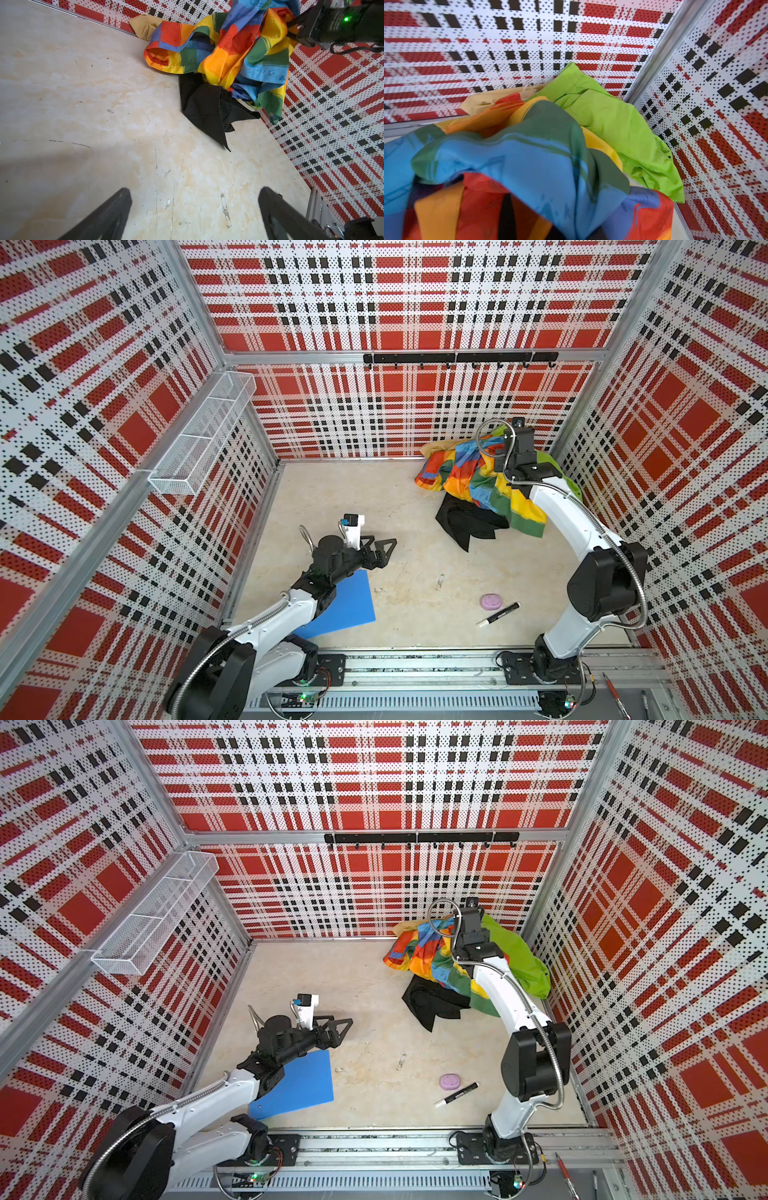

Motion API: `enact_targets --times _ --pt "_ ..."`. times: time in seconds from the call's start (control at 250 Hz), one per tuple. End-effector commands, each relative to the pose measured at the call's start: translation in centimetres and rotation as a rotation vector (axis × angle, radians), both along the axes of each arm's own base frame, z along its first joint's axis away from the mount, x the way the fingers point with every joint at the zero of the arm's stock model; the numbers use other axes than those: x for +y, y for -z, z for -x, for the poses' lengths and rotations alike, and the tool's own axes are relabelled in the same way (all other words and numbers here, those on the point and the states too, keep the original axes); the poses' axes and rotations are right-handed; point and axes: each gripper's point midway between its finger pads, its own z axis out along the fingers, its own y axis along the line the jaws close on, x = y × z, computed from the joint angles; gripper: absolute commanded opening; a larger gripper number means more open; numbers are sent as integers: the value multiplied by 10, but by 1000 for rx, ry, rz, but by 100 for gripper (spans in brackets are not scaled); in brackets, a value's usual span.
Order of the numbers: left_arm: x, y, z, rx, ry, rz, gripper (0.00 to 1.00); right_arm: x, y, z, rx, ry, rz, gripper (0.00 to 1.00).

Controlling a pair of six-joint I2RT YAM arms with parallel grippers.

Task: Pick out a specific cloth from the pile
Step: 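Reach the left gripper to the black garment under the rainbow cloth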

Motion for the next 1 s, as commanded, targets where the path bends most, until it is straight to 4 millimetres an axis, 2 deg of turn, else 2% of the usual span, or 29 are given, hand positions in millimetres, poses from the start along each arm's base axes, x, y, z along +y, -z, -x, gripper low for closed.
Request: enact_targets --times 0.0,0.068,0.136,0.228,0.288,0.348,0.568,0.708,0.856,0.997 --pt "-4 -17 -6 -49 -3 16 99 6 47 -9 82 -33 -47 2" --pt "-4 -15 -6 -45 -4 13 99 21 70 -7 117 -98 -98 2" --pt "-4 -14 -7 -40 -9 11 99 41 84 -3 131 -168 -131 2" --pt "-5 -11 -8 -34 -4 8 99 64 92 3 141 -235 -113 7" --pt "-5 -11 -9 -32 -6 7 99 76 95 7 151 -266 -99 15" --pt "-6 -11 -9 -31 -3 6 99 84 94 9 156 -286 -92 25" --pt "-5 -8 -9 -25 -14 2 99 103 71 25 123 -342 -82 57" --pt "-5 -4 -10 -15 -18 7 99 101 63 38 116 -346 -85 75" --pt "-11 -1 -13 2 -6 13 99 95 50 54 97 -334 -101 99" --pt "-23 2 -17 23 17 17 98 91 40 79 54 -332 -138 100"
